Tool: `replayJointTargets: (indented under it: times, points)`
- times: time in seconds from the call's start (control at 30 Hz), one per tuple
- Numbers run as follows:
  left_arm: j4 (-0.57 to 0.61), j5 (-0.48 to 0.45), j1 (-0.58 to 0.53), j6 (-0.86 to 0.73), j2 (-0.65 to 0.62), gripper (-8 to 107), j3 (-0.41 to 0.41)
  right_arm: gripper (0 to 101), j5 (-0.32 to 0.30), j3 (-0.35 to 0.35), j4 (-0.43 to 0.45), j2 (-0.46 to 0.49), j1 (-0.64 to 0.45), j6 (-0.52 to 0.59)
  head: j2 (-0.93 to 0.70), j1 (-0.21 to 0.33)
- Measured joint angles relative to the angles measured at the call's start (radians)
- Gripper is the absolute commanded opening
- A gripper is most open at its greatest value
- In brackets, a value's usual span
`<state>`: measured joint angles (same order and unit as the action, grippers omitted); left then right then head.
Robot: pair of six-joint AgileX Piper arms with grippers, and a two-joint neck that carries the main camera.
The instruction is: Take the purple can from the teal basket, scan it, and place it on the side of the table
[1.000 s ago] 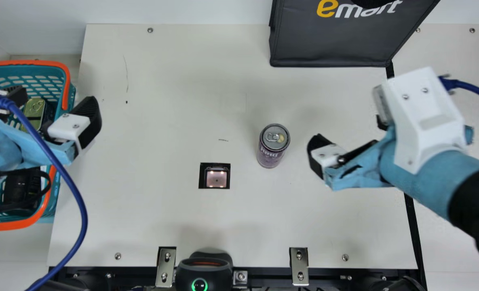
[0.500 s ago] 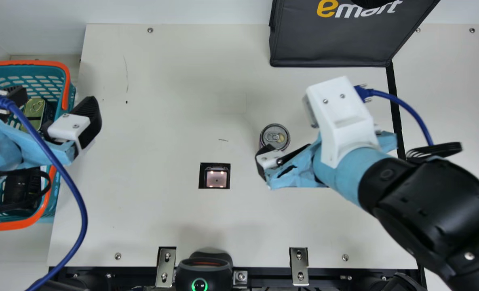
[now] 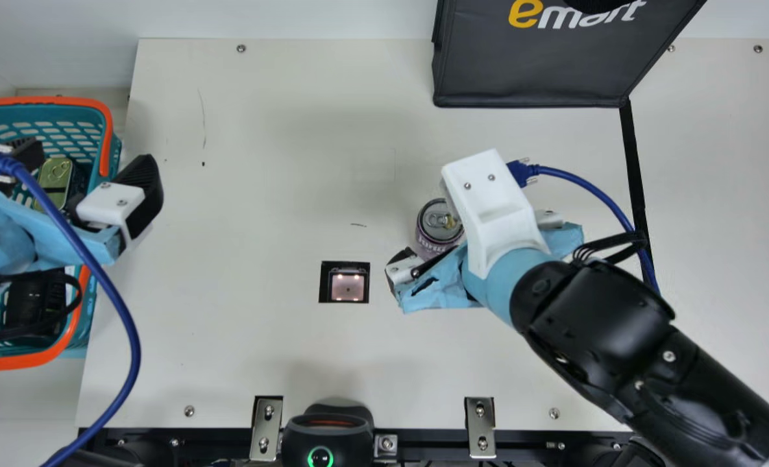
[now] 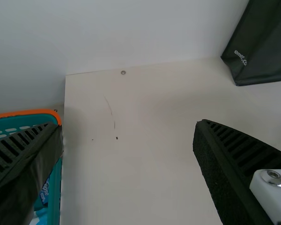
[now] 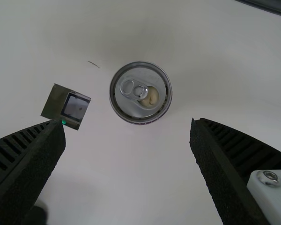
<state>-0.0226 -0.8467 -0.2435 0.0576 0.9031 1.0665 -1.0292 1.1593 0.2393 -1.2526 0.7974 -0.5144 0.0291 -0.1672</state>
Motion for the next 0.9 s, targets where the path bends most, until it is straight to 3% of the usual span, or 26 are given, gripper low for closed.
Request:
replayJointTargets:
  times: [0.47, 0.9]
  points:
    - [0.000, 0.000, 0.000, 0.000, 0.000, 90, 0.000, 95, 0.138, -0.094, 0.056, -0.057, -0.022, 0.004, 0.000, 0.000]
    - [0.000, 0.000, 0.000, 0.000, 0.000, 90, 0.000, 95, 0.252, -0.134, 0.053, -0.107, -0.071, 0.062, 0.000, 0.000]
